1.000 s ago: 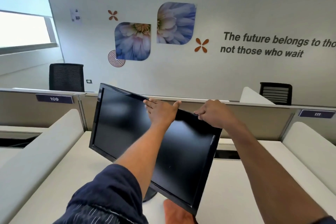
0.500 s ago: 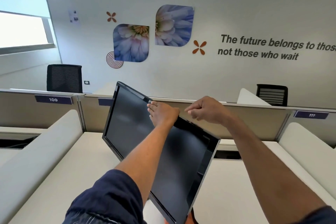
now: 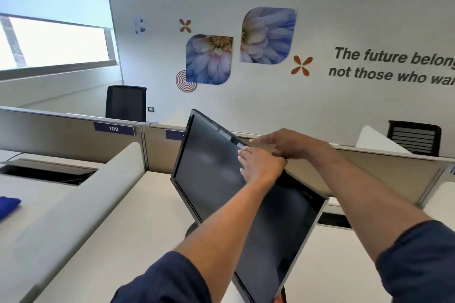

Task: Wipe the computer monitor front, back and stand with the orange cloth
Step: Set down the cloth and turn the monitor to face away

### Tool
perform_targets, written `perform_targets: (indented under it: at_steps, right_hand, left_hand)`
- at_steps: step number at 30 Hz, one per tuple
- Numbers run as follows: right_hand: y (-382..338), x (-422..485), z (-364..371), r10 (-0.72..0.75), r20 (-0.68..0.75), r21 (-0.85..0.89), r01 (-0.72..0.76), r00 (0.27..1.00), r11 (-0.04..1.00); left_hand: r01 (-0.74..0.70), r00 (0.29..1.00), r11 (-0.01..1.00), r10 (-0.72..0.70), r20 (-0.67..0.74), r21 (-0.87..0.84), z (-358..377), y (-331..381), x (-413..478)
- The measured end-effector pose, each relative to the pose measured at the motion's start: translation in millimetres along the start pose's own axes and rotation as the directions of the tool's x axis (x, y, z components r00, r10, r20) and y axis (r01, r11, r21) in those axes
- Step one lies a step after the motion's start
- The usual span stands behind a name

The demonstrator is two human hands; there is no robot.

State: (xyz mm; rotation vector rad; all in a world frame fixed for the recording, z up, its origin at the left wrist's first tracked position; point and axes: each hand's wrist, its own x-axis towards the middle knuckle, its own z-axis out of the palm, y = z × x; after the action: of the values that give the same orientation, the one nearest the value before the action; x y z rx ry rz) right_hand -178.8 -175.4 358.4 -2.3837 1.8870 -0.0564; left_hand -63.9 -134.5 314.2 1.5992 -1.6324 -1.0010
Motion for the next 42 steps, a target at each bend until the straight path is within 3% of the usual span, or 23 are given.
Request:
perform_targets:
  at_steps: [13, 24, 30, 36, 42]
  right_hand:
    - [-15, 27, 17, -0.267, -0.090, -0.070, 0.262, 0.959, 0.963]
    - [-50, 29, 7, -0.321, -0.092, -0.037, 0.319, 0.943, 0.947]
    - [-75, 34, 10, -0.403, -0.107, -0.024, 0.403, 0.909, 0.915]
    - [-79, 32, 11, -0.339, -0.119, 0.111, 0.351, 0.933, 0.930]
    - [-92, 36, 18, -0.311, -0.181, 0.056, 0.325, 0.933, 0.944]
  left_hand:
    - [-0.118, 0.989, 0.993, 0.118, 0.091, -0.001, -25, -20, -4]
    - [-0.254, 0.920, 0.965, 0.221, 0.325, 0.064, -88, -53, 0]
    - [-0.297, 0.871, 0.945, 0.207, 0.446, 0.140, -133, -62, -2]
    - [-0.289, 0.822, 0.955, 0.212, 0.528, 0.067, -149, -75, -2]
    - [-0.332, 0.781, 0.927, 0.167, 0.601, 0.175, -179, -76, 5]
